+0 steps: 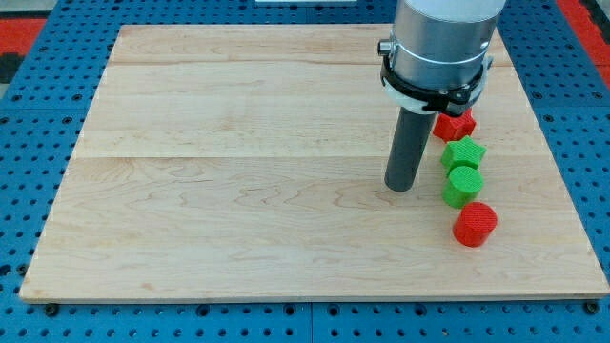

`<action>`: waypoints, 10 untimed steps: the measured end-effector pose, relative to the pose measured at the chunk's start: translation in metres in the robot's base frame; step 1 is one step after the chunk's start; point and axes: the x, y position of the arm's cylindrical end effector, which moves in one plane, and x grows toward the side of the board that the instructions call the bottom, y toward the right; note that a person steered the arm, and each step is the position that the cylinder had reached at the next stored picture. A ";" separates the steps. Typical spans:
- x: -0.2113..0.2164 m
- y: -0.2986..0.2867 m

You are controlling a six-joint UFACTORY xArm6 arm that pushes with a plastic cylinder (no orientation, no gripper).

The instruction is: Place your arm right side of green blocks

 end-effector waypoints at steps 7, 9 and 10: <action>0.097 0.134; 0.032 0.177; 0.002 0.177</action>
